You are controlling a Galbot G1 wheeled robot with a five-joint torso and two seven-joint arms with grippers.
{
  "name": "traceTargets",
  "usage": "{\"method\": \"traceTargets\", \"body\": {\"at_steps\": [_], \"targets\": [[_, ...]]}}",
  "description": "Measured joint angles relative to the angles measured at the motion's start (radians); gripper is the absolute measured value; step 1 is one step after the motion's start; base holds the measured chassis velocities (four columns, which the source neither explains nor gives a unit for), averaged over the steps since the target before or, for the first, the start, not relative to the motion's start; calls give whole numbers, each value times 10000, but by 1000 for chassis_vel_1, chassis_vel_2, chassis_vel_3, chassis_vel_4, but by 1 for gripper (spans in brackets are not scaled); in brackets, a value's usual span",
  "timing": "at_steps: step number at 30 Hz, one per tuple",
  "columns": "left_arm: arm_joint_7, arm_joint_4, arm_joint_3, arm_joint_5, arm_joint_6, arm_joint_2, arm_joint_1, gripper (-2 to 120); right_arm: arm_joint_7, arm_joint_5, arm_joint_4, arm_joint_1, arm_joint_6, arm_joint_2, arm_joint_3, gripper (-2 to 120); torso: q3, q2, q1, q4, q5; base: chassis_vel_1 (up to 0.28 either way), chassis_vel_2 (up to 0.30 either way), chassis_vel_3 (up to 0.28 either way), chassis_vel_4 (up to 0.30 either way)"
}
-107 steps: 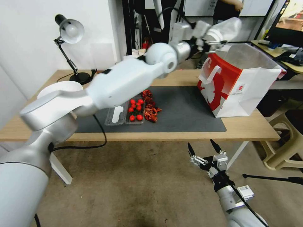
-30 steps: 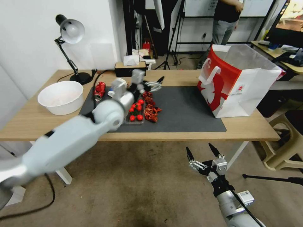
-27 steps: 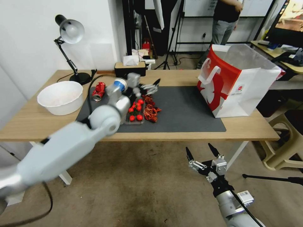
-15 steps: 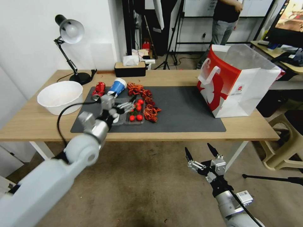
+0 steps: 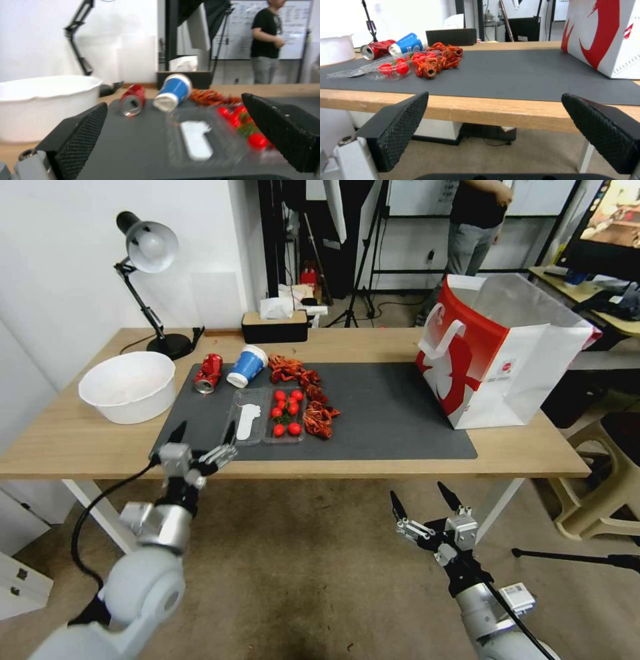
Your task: Pick up the trash from the table and place it into the takeout bag.
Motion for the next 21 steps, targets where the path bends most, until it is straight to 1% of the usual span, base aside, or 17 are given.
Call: {"method": "traceTargets", "body": {"at_steps": [1, 2, 3, 4, 6, 10, 14, 19, 20, 21], "targets": [[0, 0, 0, 0, 0, 0, 0, 100, 0, 0, 0, 0, 0, 0, 0, 100, 0, 0, 0, 0, 0, 0, 0, 0, 0], [-118, 101, -45, 361, -261, -209, 321, 100, -13, 0, 0, -3, 19, 8, -10, 100, 0, 0, 0, 1, -1, 0, 0, 0, 0], [-202, 133, -48, 468, -345, -297, 448, 100, -25, 1, 0, -3, 40, 11, -13, 100, 0, 0, 1, 1, -1, 0, 0, 0, 0], [-325, 179, -81, 692, -481, -539, 761, 100, -69, 22, -3, -6, 90, 19, -18, 100, 1, 0, 0, 0, -2, 0, 0, 0, 0], [-336, 198, -114, 836, -509, -651, 898, 100, -98, 50, -3, -6, 126, 23, -21, 100, 1, 0, 0, 0, 0, 0, 0, 0, 0], [-237, 271, -160, 1179, -622, -833, 1102, 100, -127, 94, -1, 0, 150, 30, -25, 100, 1, 0, 0, 1, 1, 0, 0, 0, 0], [-34, 379, -158, 1694, -801, -1202, 1385, 100, -139, 148, 27, 20, 158, 41, -26, 100, 1, 0, 0, 0, -2, 0, 0, 0, 0], [-9, 380, -127, 1730, -816, -1311, 1455, 100, -141, 159, 31, 22, 159, 42, -23, 100, 1, 0, 0, 0, 1, 0, 0, 0, 0], [99, 444, -77, 1855, -886, -1473, 1595, 100, -151, 225, 57, 22, 163, 42, -9, 100, 1, 0, 0, 0, 0, 0, 0, 0, 0], [105, 448, -76, 1861, -892, -1476, 1598, 100, -151, 225, 57, 22, 163, 42, -9, 100, 1, 0, 0, 0, 0, 0, 0, 0, 0]]}}
